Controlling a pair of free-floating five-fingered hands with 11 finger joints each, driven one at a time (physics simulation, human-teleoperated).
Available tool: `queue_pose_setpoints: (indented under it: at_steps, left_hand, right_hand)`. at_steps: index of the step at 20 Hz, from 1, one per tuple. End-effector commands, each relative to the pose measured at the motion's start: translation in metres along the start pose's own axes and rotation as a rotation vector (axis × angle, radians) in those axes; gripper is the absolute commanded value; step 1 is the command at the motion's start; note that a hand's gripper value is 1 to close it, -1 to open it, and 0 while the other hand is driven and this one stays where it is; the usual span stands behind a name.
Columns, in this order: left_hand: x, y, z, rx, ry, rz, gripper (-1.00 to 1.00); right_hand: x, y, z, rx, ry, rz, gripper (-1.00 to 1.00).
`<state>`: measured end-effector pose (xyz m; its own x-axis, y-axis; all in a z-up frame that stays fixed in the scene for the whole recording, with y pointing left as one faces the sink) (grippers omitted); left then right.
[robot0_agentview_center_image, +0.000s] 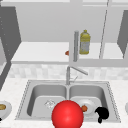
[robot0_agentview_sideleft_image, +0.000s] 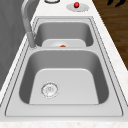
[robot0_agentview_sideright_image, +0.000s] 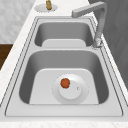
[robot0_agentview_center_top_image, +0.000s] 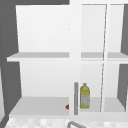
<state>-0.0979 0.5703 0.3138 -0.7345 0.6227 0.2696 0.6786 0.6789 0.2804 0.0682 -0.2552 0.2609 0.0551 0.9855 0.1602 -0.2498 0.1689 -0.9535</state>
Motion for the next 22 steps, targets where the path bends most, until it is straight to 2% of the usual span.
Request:
queue_pose_setpoints:
  at_steps: [1,5,12,22]
  left_hand:
    - [-0.011,-0.009,-0.006,-0.048,0.054,-0.016,-1.0]
    - [-0.02,-0.014,-0.011,-0.094,0.115,0.002,-1.0]
    - [-0.026,-0.018,-0.022,-0.175,0.206,0.0,-1.0]
    - [-0.041,-0.018,-0.038,-0.308,0.321,-0.017,-1.0]
  right_hand:
    - [0.0,0.0,0.0,0.0,0.0,0.0,0.0]
    - [0.0,0.0,0.0,0.0,0.0,0.0,0.0]
    - [0.0,0.0,0.0,0.0,0.0,0.0,0.0]
    - [0.0,0.0,0.0,0.0,0.0,0.0,0.0]
